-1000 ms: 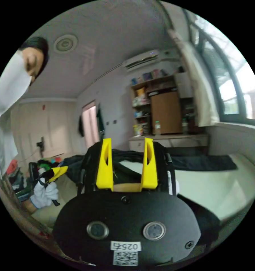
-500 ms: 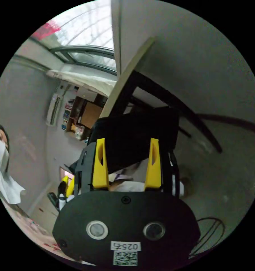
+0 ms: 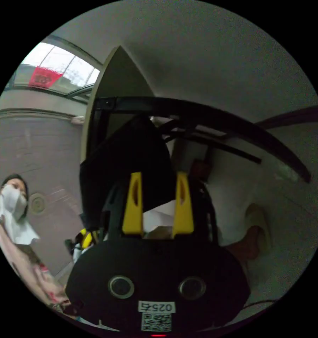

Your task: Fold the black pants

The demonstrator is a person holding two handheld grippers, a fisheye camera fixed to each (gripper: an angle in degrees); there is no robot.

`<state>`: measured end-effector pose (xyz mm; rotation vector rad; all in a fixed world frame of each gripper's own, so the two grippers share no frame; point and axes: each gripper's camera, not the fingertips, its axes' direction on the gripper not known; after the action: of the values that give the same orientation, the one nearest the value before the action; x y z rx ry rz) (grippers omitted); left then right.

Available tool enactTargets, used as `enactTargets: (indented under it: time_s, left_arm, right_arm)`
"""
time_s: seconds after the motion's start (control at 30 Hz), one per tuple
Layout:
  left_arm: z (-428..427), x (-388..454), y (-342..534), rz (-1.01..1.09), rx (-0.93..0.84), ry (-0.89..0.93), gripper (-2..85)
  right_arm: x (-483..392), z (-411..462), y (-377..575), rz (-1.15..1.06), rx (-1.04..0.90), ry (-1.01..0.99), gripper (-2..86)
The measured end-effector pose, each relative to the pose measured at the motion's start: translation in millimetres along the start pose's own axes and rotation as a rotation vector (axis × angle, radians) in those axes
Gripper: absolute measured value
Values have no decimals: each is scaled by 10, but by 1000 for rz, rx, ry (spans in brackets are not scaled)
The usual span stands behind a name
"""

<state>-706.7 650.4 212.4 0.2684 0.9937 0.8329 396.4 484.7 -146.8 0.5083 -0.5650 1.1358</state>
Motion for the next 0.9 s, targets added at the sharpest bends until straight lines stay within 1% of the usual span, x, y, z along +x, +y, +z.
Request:
enactTargets:
  time_s: [0.07,0.13,0.2,0.23,0.27,0.3,0.33,0.37,0.4,0.47,0.5,0.53,0.57,0.63,0.7,0.73,0.8,0.87,0.9]
  left_arm:
    - [-4,-33,6,-24,10,13,90]
    - [-2,-58,-2,-36,11,16,86]
    - [6,-75,-23,-48,10,14,80]
    - [8,-82,-30,-57,12,15,79]
    - [13,-93,-44,-74,17,18,80]
    - [20,-100,-59,-92,21,15,82]
    - [23,-104,-69,-101,24,16,83]
    - [31,-108,-91,-116,29,25,88]
    - [40,-114,-115,-133,34,35,95]
    - [56,-118,-150,-152,44,37,97]
    - [67,-121,-168,-164,54,34,94]
    - [74,-126,-179,-172,59,40,92]
    - [85,-143,-202,-201,75,55,95]
    - [94,-190,-229,-253,97,77,95]
    - [103,-275,-258,-306,129,139,93]
    - [105,-298,-268,-315,132,158,92]
    - [85,-369,-312,-335,138,215,92]
    - [8,-401,-347,-331,156,237,93]
    - [-94,-425,-371,-333,190,241,94]
  right_arm:
    - [-219,7,-56,-3,-112,-84,10]
    - [-718,-140,-93,-106,-113,-30,4]
    - [-1674,-323,-319,-357,-89,167,0]
    - [-1939,-329,-423,-426,-89,219,0]
    - [-2502,-255,-663,-587,-122,322,-1]
    - [-3046,-75,-903,-740,-177,440,-2]
    - [-3311,55,-1018,-812,-208,514,-3]
    - [-3802,367,-1203,-953,-261,676,-3]
    - [-4210,689,-1319,-1101,-268,803,-3]
    - [-4639,1156,-1444,-1256,-252,888,-3]
    - [-4818,1448,-1536,-1295,-244,902,-3]
    - [-4874,1595,-1585,-1304,-252,914,-3]
    - [-4899,1906,-1689,-1304,-298,947,-3]
    - [-4736,2340,-1844,-1257,-374,1018,-2]
    - [-4227,2880,-1941,-1216,-525,1149,0]
    - [-4072,2999,-1950,-1197,-569,1185,0]
    - [-3489,3345,-1946,-1079,-745,1266,5]
    - [-3099,3485,-1927,-973,-847,1314,12]
    - [-2940,3516,-1926,-935,-824,1356,18]
